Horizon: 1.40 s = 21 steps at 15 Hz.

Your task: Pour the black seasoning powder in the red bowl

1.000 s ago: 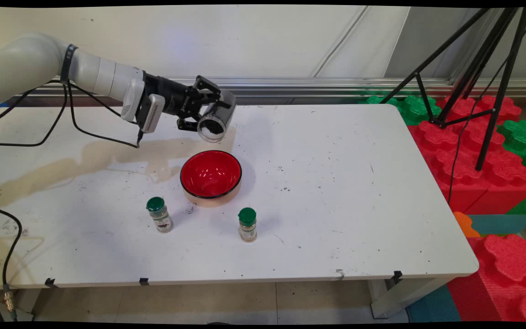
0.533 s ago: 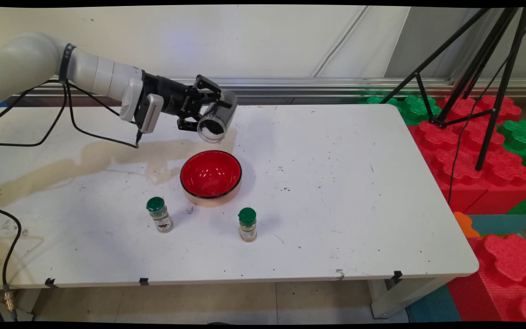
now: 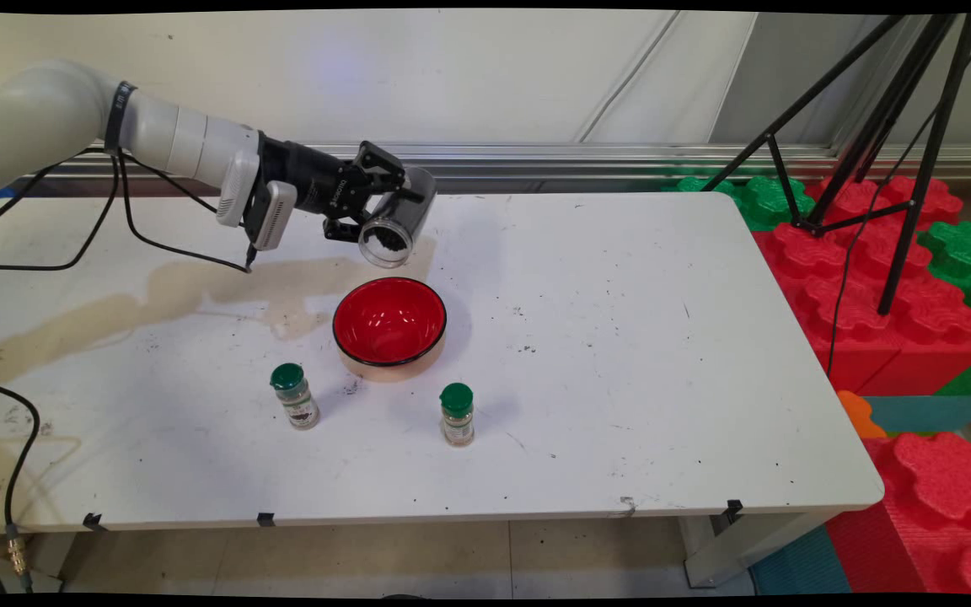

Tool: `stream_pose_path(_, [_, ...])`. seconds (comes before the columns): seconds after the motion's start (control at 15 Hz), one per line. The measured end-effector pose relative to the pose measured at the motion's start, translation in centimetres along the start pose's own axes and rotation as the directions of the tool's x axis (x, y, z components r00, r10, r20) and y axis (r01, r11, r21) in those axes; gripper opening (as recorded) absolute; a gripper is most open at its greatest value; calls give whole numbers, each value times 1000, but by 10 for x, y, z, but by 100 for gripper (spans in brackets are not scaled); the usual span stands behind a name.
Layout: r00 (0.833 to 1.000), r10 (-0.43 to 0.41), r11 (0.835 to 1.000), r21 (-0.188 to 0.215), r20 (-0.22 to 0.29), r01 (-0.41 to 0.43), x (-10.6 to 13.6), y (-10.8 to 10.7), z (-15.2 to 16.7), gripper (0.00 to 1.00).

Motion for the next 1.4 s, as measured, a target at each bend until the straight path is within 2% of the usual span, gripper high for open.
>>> stream_pose_path(0.67, [990, 134, 991, 13, 39, -135, -2, -6, 3, 0])
stream_pose_path(1.4, [972, 226, 973, 30, 64, -228, 17, -9, -9, 0])
